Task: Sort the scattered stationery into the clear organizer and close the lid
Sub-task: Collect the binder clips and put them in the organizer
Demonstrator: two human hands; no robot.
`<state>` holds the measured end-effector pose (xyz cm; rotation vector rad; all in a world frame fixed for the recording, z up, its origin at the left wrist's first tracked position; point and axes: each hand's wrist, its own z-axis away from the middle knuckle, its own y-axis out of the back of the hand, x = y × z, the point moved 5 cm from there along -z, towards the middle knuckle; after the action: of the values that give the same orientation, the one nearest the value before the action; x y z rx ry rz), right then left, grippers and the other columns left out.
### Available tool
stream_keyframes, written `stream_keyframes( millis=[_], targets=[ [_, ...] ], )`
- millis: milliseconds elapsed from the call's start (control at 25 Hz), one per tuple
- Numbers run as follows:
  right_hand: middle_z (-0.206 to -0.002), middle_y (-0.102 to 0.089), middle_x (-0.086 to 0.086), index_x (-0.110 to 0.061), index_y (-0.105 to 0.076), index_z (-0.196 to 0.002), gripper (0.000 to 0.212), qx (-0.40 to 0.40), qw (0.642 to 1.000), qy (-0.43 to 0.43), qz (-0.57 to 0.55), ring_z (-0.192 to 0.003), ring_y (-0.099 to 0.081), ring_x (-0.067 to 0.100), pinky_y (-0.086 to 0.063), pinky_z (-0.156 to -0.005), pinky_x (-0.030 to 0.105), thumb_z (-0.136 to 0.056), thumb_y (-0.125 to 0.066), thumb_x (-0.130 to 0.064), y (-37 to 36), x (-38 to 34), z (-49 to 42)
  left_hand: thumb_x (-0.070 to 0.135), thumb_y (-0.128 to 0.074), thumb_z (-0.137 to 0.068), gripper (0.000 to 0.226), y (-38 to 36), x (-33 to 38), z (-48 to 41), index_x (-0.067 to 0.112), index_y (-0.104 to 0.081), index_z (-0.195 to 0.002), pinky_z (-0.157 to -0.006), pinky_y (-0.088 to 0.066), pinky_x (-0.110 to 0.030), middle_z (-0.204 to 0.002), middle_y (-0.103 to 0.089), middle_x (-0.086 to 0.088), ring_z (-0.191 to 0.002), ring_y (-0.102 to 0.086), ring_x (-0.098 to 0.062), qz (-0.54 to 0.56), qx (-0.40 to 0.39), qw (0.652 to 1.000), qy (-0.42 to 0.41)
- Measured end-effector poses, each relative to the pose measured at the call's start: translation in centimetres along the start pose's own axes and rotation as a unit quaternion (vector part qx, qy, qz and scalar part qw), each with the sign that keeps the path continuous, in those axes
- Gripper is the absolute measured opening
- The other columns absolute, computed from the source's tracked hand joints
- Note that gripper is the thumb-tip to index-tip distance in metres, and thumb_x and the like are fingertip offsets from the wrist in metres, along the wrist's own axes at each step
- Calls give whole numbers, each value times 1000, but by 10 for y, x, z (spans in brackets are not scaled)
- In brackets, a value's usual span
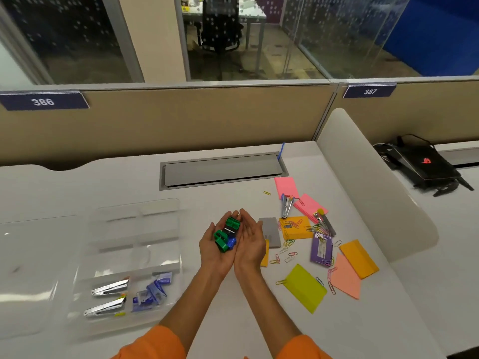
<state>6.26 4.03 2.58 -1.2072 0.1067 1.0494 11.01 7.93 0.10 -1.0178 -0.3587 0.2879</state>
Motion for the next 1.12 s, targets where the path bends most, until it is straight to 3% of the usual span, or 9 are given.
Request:
stream_keyframes(
  millis=[120, 320, 560, 680, 760, 840, 920, 1000, 1120],
  targets=[
    [-126, -66, 12, -7, -65, -122, 47, -18, 1000, -19, 16, -119, -61, 28, -42, -109, 47, -102, -35, -38, -21, 34, 13, 41, -38, -97, 52, 10, 37, 18, 4, -65, -123, -100, -50, -51, -130, -62, -18, -120, -60, -36, 16, 5, 999, -29],
    [-123, -68, 13, -6, -67, -118, 47, -34, 997, -57, 48, -115, -64, 29, -46, -105, 45, -102, -37, -38, -61, 101, 40, 39, -38, -98, 51, 36, 110, 56, 3, -68, -118, -95, -52, -49, -130, -62, -20, -121, -59, -36, 41, 26, 996, -75],
    [-117, -69, 18, -3, -71, -112, 39, -26, 990, -125, 61, -109, -66, 32, -52, -97, 41, -96, -50, -32, -108, 187, 77, 38, -43, -96, 50, 81, 192, 91, 2, -67, -120, -106, -44, -51, -129, -63, -20, -121, -58, -37, 81, 70, 987, -123],
    [-114, -70, 19, -2, -72, -107, 34, -9, 989, -134, 68, -106, -67, 33, -54, -93, 40, -89, -59, -28, -119, 220, 87, 38, -47, -95, 49, 100, 221, 102, 4, -64, -124, -105, -45, -51, -130, -62, -19, -122, -58, -37, 98, 81, 983, -130],
    [-110, -71, 18, -3, -73, -105, 38, -4, 988, -141, 62, -100, -70, 31, -58, -86, 38, -79, -68, -30, -126, 239, 93, 39, -48, -94, 49, 107, 234, 107, 5, -64, -125, -97, -50, -54, -127, -63, -20, -119, -60, -38, 119, 77, 982, -126],
    [-108, -72, 18, -3, -74, -104, 47, -1, 987, -146, 64, -99, -71, 32, -58, -87, 39, -66, -75, -32, -128, 254, 94, 39, -47, -96, 47, 111, 245, 112, 4, -67, -120, -78, -57, -54, -117, -69, -22, -105, -67, -40, 135, 71, 980, -126],
    [-107, -73, 18, -3, -74, -102, 37, 10, 986, -143, 78, -101, -69, 33, -56, -91, 42, -75, -72, -28, -128, 265, 92, 39, -45, -97, 47, 114, 253, 114, 3, -67, -116, -68, -59, -52, -110, -71, -23, -95, -71, -40, 137, 79, 979, -125],
    [-105, -73, 18, -2, -74, -99, 31, 34, 984, -141, 100, -95, -71, 31, -59, -83, 38, -86, -63, -28, -125, 274, 90, 40, -45, -98, 46, 119, 259, 114, 4, -66, -118, -70, -58, -49, -116, -68, -22, -98, -69, -39, 129, 106, 979, -118],
    [-101, -73, 19, -3, -73, -96, 41, 72, 978, -145, 134, -88, -71, 28, -58, -72, 34, -97, -51, -37, -122, 280, 91, 43, -45, -98, 49, 125, 263, 114, 5, -62, -123, -76, -53, -48, -124, -61, -21, -105, -61, -35, 106, 147, 978, -102]
  ],
)
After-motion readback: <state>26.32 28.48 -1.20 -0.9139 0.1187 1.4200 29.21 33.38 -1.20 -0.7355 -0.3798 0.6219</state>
